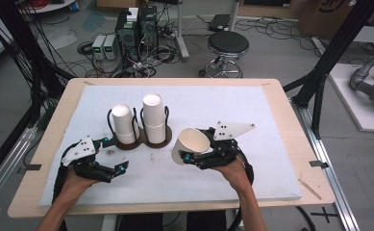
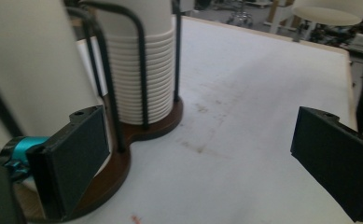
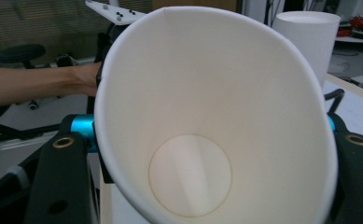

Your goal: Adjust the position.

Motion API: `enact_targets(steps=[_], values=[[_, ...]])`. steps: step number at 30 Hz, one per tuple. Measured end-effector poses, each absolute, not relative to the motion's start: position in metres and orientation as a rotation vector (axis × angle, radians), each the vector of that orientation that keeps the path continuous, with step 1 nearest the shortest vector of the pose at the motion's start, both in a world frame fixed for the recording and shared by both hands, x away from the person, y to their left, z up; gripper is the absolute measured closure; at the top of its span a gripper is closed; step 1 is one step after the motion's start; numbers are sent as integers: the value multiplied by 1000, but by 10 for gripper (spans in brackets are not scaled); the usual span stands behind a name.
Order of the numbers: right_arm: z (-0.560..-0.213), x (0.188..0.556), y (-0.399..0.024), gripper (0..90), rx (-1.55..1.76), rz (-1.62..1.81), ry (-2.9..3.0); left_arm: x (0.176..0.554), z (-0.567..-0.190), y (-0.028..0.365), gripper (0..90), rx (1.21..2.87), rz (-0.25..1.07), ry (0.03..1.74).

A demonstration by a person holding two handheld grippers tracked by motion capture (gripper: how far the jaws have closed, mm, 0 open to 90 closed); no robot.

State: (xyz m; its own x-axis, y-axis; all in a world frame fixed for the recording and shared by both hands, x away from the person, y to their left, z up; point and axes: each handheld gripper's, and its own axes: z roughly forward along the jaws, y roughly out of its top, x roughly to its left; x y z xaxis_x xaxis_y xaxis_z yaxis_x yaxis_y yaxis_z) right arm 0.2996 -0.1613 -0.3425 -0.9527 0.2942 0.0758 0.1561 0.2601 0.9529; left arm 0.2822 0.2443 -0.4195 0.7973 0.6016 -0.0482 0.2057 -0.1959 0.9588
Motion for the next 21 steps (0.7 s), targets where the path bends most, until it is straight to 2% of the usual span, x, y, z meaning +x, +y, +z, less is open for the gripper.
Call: enact_targets(steps=[8, 21], values=[[-345, 301, -161, 332, 453, 1768, 2396, 281, -433, 259, 42, 1737, 432, 716], [-345, 302, -162, 334, 461, 1766, 2389, 282, -437, 259, 42, 1738, 434, 723]])
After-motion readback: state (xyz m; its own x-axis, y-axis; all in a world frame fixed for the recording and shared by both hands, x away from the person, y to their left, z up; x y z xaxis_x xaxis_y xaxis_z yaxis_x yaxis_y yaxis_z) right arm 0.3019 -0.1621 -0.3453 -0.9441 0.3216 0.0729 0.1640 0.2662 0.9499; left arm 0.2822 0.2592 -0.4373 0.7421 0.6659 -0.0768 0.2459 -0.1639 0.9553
